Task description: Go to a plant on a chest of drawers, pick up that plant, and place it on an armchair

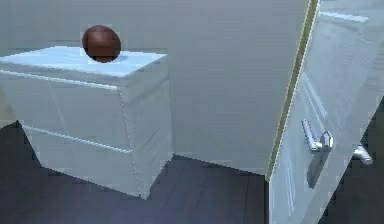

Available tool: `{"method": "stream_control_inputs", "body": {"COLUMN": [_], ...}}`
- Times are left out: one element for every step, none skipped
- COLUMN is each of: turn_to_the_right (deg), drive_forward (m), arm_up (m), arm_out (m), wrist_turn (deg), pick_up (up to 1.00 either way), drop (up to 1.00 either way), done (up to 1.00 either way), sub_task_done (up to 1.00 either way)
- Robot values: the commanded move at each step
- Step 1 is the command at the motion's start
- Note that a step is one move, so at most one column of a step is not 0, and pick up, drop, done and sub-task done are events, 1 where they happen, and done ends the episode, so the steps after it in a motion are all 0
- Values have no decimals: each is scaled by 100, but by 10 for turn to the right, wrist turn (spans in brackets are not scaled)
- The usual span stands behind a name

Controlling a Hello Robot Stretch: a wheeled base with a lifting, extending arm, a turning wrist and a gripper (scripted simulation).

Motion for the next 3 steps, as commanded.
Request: {"method": "stream_control_inputs", "body": {"turn_to_the_right": [0, -450, -60], "drive_forward": [50, 0, 0], "arm_up": [0, 0, 0], "arm_out": [0, 0, 0], "wrist_turn": [0, 0, 0], "pick_up": [0, 0, 0], "drop": [0, 0, 0], "done": [0, 0, 0], "sub_task_done": [0, 0, 0]}}
